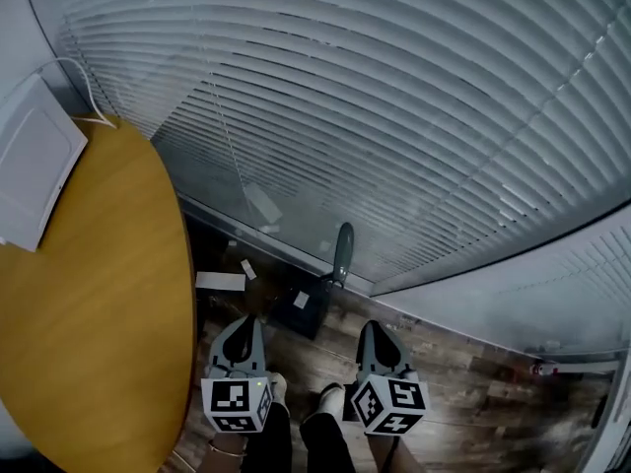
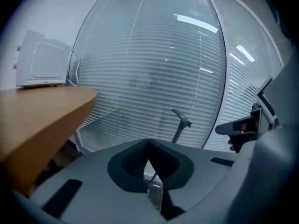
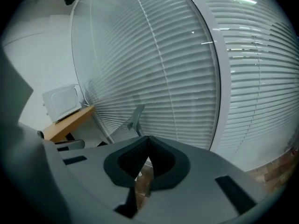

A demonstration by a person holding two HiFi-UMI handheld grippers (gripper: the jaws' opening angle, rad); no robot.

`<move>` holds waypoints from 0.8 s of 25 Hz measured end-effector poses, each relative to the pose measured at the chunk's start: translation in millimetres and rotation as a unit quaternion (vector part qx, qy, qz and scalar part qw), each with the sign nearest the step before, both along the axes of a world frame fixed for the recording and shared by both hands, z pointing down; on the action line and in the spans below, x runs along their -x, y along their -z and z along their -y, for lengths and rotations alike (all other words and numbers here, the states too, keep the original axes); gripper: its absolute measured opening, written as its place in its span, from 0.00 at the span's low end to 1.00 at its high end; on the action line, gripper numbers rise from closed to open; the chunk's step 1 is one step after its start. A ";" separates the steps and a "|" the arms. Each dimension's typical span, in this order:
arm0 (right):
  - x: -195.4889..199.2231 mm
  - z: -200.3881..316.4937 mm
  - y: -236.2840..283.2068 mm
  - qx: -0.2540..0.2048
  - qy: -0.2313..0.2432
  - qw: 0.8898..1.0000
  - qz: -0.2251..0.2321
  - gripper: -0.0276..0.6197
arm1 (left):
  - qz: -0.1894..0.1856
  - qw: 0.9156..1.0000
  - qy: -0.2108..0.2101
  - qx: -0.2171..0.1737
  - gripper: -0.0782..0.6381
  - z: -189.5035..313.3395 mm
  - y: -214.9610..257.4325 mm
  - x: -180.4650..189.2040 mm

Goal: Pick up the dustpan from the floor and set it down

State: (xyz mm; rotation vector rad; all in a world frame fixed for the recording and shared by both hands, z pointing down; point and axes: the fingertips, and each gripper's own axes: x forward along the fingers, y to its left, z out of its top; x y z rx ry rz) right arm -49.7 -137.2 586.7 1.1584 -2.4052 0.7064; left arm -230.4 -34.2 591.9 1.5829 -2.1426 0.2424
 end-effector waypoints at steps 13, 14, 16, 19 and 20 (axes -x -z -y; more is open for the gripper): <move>12.1 -11.3 -52.3 0.000 0.015 1.000 -0.023 0.09 | -0.011 1.000 -0.008 0.015 0.13 -10.0 -56.4 0.9; 12.8 -11.4 -53.3 0.002 0.017 1.000 -0.019 0.09 | -0.010 1.000 -0.010 0.016 0.13 -9.5 -57.4 0.6; 13.9 -11.6 -55.3 0.007 0.021 1.000 -0.011 0.09 | -0.007 1.000 -0.011 0.017 0.13 -8.2 -58.9 0.2; 15.5 -10.7 -58.9 0.011 0.027 1.000 -0.010 0.10 | -0.005 1.000 -0.015 0.019 0.13 -5.5 -61.2 -0.9; 16.1 -10.4 -59.9 0.010 0.029 0.999 -0.011 0.10 | -0.005 1.000 -0.015 0.020 0.13 -5.2 -62.6 -1.6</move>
